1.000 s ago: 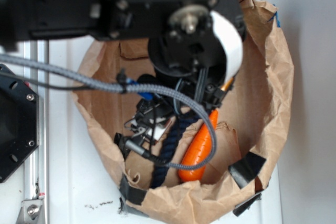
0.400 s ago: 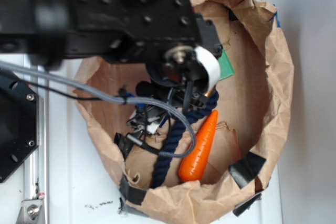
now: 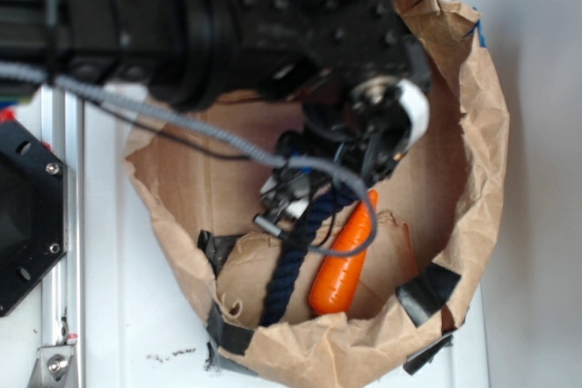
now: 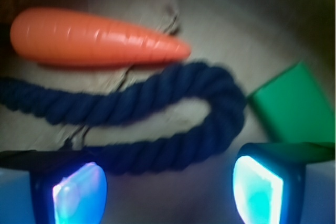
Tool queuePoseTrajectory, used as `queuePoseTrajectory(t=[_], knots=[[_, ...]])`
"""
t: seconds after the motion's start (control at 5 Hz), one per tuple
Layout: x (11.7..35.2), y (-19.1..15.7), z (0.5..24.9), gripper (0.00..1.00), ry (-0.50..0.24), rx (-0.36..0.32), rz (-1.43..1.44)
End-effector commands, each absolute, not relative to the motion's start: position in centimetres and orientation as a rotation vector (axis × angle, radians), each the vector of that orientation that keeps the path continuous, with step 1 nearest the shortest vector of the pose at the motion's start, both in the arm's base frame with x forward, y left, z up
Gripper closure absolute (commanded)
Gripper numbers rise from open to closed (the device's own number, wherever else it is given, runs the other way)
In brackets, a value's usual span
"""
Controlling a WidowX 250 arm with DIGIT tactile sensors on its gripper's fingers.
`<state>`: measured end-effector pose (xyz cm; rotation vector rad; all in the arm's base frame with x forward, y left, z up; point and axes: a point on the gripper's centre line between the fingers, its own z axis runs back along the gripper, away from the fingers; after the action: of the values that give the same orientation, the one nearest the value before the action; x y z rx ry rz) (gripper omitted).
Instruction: Grab the green block.
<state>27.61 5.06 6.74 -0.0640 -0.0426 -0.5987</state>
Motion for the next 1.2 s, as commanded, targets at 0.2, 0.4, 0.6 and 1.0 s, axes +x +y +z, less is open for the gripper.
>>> queuePoseTrajectory(t=[0.2,0.4,0.6,1.0], knots=[[29.8,8.4,8.5,0.00,-0.067,-0.003,-0.668],[30.2,8.9,8.2,0.00,-0.060,0.033,-0.674],[30.4,8.0,8.0,0.00,-0.116,0.064,-0.735],[30.6,6.2,7.4,0.00,-0.138,0.061,-0.767]])
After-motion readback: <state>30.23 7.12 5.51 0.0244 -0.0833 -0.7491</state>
